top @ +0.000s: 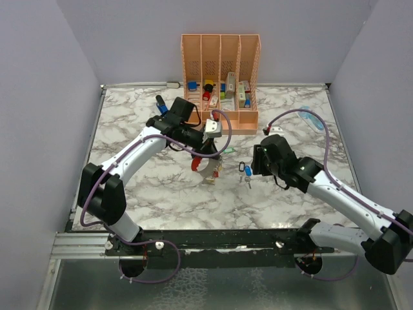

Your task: Put the keys on the keyring

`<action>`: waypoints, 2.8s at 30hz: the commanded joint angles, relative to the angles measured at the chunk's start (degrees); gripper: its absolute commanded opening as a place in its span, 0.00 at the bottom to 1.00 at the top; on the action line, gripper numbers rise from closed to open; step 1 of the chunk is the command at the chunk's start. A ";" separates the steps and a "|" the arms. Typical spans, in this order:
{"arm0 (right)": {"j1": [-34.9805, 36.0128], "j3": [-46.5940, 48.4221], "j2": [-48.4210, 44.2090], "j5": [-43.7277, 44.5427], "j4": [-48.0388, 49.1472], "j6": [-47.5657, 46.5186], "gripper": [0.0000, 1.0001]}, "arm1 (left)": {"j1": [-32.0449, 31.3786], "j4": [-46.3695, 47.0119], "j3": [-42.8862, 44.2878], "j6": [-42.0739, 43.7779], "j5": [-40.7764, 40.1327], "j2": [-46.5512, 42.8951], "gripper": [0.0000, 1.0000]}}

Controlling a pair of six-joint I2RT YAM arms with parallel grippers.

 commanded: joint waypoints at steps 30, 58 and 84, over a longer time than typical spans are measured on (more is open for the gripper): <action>-14.96 5.08 31.19 -0.91 2.73 -11.67 0.40 | 0.25 1.10 -4.02 14.06 -10.73 -4.45 0.00; -16.32 17.49 40.76 -23.92 17.37 -28.29 0.31 | 0.51 0.60 -2.29 13.35 -12.82 -4.11 0.00; -14.47 19.13 51.13 -31.59 23.98 -30.09 0.17 | 0.68 -0.05 -0.94 12.96 -12.78 -2.19 0.00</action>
